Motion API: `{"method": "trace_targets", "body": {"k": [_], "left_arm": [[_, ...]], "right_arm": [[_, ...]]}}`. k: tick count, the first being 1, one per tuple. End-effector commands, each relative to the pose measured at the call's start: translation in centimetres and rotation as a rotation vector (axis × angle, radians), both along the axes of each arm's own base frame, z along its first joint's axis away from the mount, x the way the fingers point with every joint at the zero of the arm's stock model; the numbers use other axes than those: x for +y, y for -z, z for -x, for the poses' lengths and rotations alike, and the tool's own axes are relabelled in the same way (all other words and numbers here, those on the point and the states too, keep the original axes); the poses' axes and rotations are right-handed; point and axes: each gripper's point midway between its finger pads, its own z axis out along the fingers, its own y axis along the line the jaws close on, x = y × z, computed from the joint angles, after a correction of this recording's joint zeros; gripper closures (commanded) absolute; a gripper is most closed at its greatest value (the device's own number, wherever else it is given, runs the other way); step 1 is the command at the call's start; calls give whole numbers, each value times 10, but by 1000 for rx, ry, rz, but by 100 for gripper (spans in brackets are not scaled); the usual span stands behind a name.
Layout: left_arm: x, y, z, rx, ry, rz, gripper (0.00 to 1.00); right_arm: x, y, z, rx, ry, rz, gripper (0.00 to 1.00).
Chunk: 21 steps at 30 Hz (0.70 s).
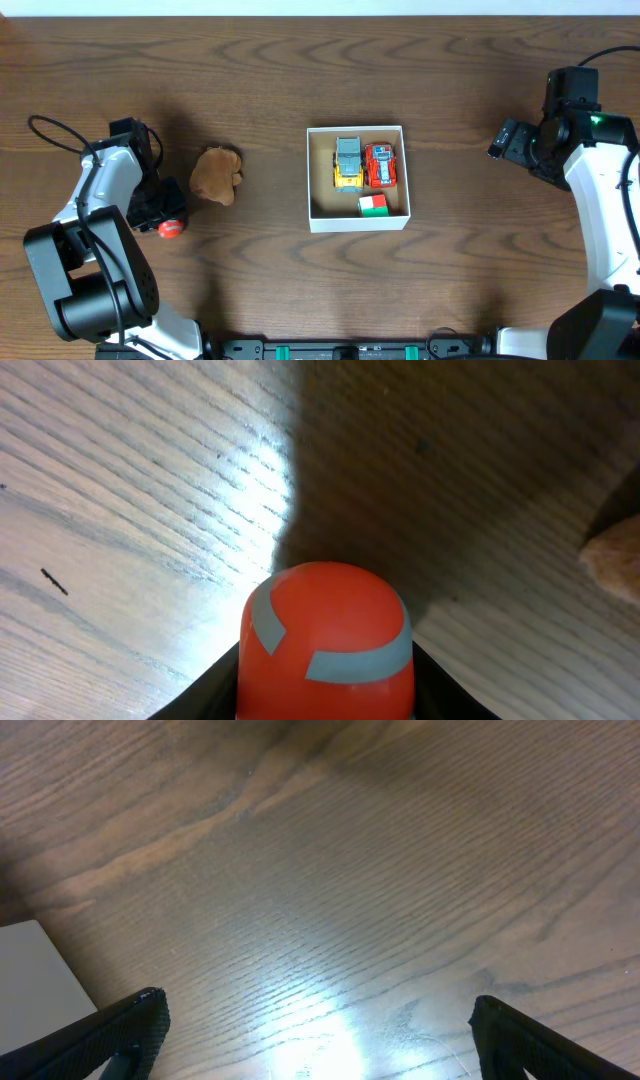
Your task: Pack container
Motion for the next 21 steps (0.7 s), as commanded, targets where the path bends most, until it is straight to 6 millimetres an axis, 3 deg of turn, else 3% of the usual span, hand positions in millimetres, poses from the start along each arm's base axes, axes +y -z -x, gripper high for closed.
{"method": "trace_targets", "body": {"k": [1, 3, 5, 11, 16, 21], "left_arm": [[2, -9, -5, -21, -8, -5, 86], [0, -21, -13, -56, -4, 3, 93], [-2, -38, -23, -101, 8, -2, 94], [-32, -122, -61, -329, 126, -43, 94], [-102, -187, -83, -555, 321, -31, 94], [-199, -220, -96, -747, 541, 50, 94]], "right_arm": [[0, 0, 1, 2, -15, 1, 1], [0, 0, 1, 2, -15, 1, 1], [0, 0, 0, 1, -15, 1, 1], [0, 0, 0, 1, -15, 1, 1], [0, 0, 0, -3, -14, 2, 1], [0, 0, 0, -3, -14, 3, 1]]}}
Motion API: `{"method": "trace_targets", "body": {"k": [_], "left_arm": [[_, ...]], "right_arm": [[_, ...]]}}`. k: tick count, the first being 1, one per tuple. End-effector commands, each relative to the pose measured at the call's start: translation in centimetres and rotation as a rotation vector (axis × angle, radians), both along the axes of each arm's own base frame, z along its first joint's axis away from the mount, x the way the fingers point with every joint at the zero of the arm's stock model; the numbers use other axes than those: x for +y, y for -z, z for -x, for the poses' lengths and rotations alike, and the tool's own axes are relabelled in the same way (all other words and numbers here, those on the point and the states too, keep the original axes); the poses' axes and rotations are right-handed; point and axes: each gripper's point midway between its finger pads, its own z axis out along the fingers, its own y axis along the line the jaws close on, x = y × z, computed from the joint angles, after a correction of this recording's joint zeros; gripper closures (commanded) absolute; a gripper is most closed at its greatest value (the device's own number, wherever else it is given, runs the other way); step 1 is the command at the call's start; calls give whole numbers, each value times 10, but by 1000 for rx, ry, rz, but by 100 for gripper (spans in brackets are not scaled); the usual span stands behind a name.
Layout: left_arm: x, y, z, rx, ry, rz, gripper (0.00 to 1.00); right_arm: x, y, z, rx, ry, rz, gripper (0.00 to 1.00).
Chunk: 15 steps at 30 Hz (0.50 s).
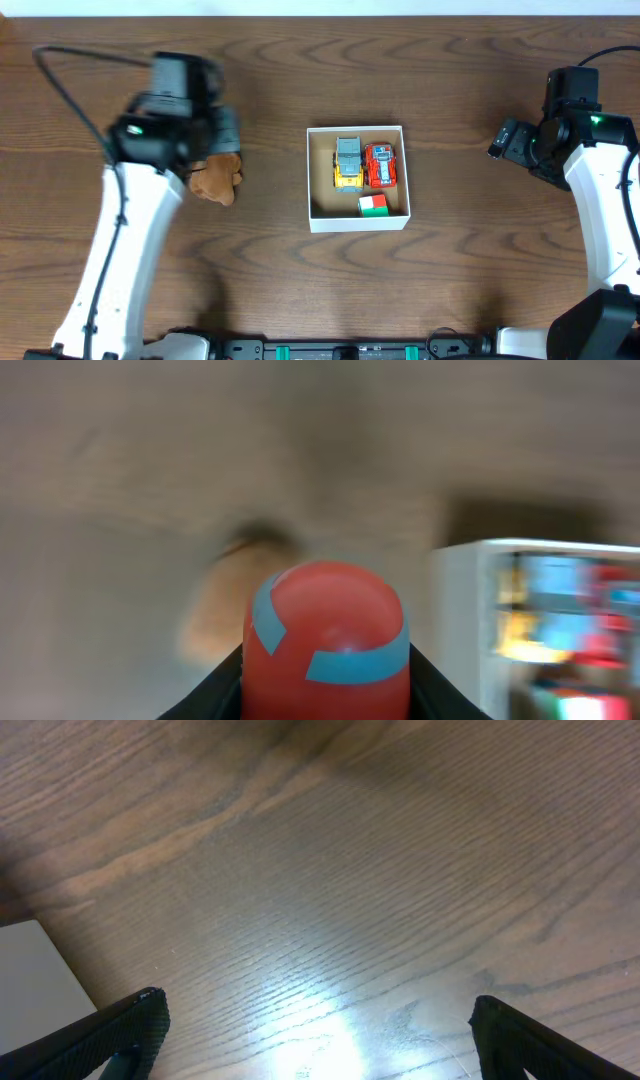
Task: Pack container
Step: 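Carry the red ball into the box's back-left corner with the left gripper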
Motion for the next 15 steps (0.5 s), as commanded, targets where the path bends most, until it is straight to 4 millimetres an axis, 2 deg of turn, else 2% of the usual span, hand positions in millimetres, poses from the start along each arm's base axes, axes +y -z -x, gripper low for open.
{"method": "trace_targets", "body": {"k": [1, 4, 7, 15], "left_arm": [[-62, -10, -1, -61, 139, 40, 94], [-110, -14, -4, -122, 247, 64, 94], [-133, -2, -10, -120, 288, 63, 94], [-143, 64, -14, 59, 253, 40, 94]], "right_arm": [[0, 0, 0, -2, -12, 2, 1], [-1, 0, 0, 0, -14, 6, 1], [0, 0, 1, 4, -14, 6, 1], [-1, 0, 3, 11, -16, 9, 1]]}}
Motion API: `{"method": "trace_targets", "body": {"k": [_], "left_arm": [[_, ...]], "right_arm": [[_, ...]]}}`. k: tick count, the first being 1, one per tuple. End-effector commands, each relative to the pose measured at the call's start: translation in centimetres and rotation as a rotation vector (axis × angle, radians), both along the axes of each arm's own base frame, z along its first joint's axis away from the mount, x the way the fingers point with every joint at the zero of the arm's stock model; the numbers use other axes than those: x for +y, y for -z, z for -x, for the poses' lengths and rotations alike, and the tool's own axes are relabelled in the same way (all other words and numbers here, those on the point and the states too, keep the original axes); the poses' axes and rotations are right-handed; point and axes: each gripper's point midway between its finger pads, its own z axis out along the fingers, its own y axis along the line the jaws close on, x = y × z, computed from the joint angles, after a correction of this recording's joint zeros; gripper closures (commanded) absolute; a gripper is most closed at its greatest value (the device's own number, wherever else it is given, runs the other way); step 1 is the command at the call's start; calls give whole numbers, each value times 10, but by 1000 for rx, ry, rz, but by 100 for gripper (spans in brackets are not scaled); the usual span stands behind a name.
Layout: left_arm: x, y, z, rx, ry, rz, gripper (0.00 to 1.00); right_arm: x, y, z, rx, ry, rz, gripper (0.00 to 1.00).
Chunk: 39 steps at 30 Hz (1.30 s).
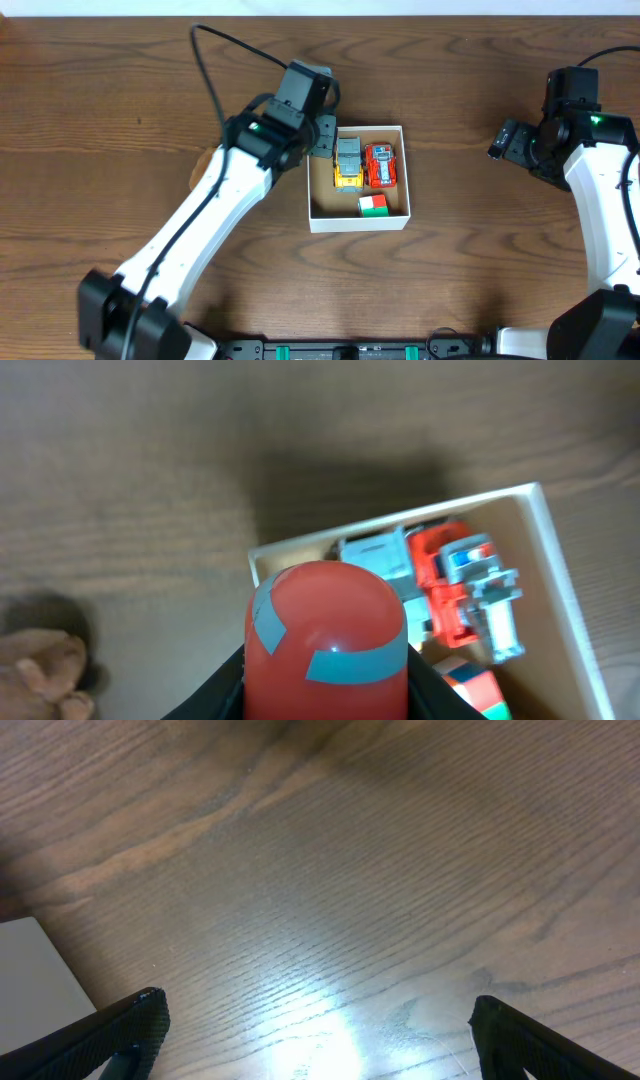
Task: Pack container
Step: 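Carry the red ball into the box's back-left corner with the left gripper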
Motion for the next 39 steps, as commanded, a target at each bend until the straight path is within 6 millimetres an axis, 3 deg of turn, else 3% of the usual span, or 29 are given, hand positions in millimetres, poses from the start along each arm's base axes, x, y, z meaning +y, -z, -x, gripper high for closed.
{"method": "trace_targets", "body": {"k": [1, 15, 17, 19, 25, 32, 39], "left_arm": [[-1, 20, -1, 60, -33, -11, 94], [-10, 82, 4, 223, -6, -49, 94], [-9, 87, 5, 233, -6, -55, 83], [-9, 92, 5, 244, -7, -61, 62], [-11, 92, 2, 233, -6, -55, 36], [-14, 86, -4, 209, -5, -40, 34], [-18, 56, -10, 141, -2, -1, 34]], "right_arm": [[-1, 0, 1, 5, -13, 8, 1], [-1, 0, 2, 6, -13, 7, 1], [-1, 0, 2, 6, -13, 8, 1], [-1, 0, 2, 6, -13, 8, 1], [-1, 0, 2, 6, -13, 8, 1], [-1, 1, 3, 12, -13, 7, 1], [-1, 1, 3, 13, -13, 7, 1]]}}
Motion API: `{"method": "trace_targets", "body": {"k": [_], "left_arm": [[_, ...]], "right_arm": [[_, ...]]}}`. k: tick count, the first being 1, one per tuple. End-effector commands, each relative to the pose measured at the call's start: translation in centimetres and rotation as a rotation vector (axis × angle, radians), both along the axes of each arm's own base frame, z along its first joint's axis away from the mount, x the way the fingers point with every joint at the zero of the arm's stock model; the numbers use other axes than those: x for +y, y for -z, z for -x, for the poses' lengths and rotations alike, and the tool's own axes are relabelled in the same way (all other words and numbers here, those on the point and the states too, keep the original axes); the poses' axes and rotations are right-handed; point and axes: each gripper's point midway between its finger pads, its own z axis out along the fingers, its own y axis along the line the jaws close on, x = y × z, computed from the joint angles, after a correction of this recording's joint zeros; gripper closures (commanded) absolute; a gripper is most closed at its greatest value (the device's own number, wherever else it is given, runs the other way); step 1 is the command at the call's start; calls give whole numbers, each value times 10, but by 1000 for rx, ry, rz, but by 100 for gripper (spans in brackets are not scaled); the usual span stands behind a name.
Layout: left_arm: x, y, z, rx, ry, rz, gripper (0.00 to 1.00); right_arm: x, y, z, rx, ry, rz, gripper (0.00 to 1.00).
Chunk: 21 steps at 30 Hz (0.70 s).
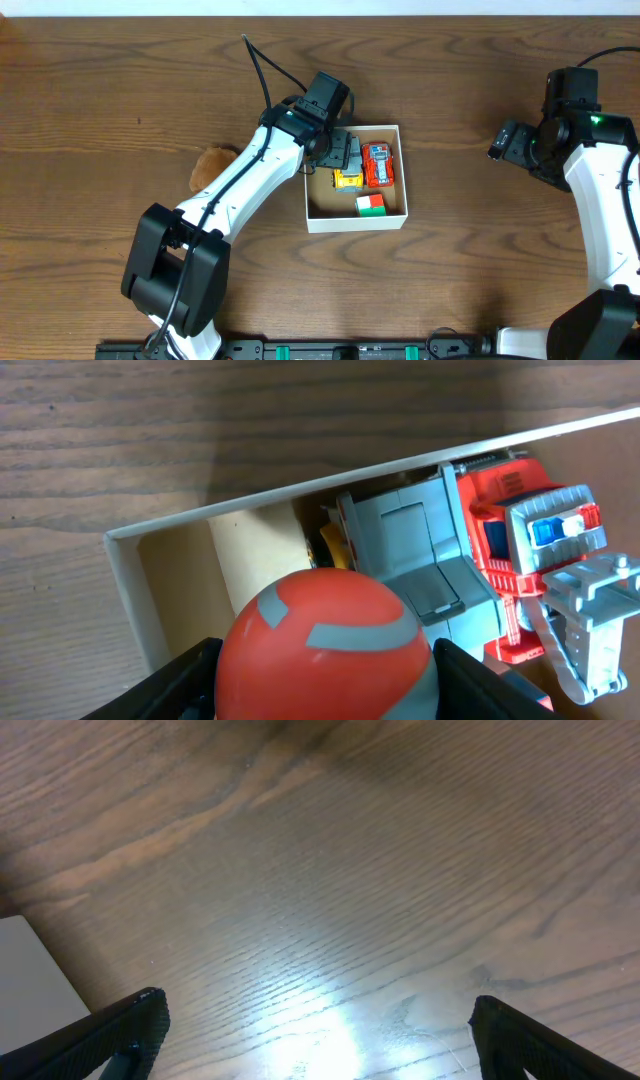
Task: Pack container
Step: 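Carry the red ball into the box's back-left corner with the left gripper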
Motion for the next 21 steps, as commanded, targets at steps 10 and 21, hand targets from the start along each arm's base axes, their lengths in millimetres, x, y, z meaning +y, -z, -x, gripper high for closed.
{"method": "trace_targets", "body": {"k": [10, 21], "left_arm": [[-3, -69, -14, -174, 14, 70, 34], [6, -65, -15, -175, -7, 24, 34]], "right_arm": [[-1, 0, 2, 6, -10, 7, 1], [-1, 0, 2, 7, -17, 9, 1]]}}
